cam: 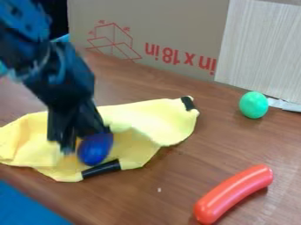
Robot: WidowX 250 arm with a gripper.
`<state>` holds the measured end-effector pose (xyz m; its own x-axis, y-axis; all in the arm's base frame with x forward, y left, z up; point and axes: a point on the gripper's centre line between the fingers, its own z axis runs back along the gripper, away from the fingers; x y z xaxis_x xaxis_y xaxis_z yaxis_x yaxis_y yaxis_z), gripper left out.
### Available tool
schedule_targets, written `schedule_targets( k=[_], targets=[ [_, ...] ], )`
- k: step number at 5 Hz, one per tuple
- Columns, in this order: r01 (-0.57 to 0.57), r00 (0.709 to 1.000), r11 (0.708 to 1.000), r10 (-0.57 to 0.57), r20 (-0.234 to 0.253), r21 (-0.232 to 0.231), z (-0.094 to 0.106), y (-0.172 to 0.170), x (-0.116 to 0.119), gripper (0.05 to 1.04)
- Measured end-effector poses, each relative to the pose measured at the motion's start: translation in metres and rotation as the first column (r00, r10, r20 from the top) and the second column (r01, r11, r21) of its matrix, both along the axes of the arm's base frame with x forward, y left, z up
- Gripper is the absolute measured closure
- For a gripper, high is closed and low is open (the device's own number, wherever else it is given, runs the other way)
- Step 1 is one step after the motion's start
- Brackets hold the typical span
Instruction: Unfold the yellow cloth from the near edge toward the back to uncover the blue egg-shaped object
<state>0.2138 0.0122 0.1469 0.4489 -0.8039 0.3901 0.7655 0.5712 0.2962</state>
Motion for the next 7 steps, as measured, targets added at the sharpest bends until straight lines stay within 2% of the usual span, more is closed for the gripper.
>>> schedule_targets(
  k=[1,2,4,5,7],
  targets=[
    [-0.033,0.999,0.999,0.033,0.007,-0.037,0.014,0.011,0.014,1.033],
    [-0.094,0.995,0.994,0.095,0.015,-0.055,0.026,0.032,0.038,1.033],
    [-0.235,0.972,0.969,0.236,0.005,-0.074,0.038,0.079,0.090,1.033],
    [-0.284,0.959,0.957,0.283,-0.018,-0.063,0.031,0.097,0.110,1.033],
    [-0.369,0.926,0.929,0.367,-0.085,-0.003,0.002,0.136,0.142,1.033]
  ],
)
